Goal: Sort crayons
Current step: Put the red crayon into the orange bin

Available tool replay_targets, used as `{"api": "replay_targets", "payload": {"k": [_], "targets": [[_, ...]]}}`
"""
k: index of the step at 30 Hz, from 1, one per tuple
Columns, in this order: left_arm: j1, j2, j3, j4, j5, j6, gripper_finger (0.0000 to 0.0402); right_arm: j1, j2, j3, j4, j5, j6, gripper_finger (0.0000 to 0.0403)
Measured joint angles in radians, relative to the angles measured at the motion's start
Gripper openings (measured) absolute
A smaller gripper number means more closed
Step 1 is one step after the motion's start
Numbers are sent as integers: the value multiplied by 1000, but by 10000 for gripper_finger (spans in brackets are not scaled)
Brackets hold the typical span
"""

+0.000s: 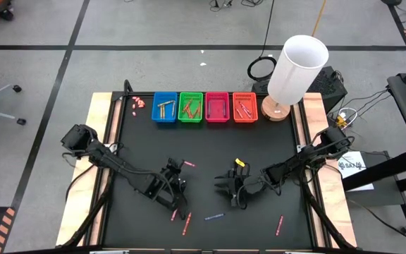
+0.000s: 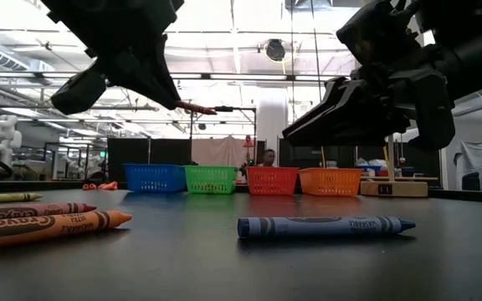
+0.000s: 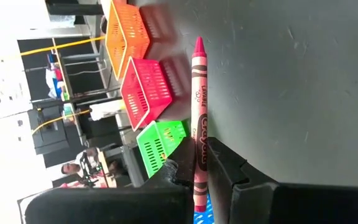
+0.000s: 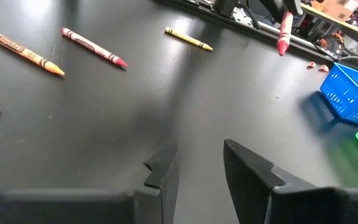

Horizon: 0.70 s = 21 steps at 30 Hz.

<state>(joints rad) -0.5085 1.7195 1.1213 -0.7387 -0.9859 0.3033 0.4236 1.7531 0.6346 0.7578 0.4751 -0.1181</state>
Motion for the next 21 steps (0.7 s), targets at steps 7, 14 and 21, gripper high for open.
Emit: {"api": "replay_targets", "payload": {"k": [7,14,21], "targets": [[11,0,0,43,5,-6,17,0,0,0,0,-2,8,110],[11,0,0,89,8,-8,17,2,0,0,-2,-4,49,110],[11,0,0,169,13,-12,17,2,0,0,-22,-4,50,110]]}}
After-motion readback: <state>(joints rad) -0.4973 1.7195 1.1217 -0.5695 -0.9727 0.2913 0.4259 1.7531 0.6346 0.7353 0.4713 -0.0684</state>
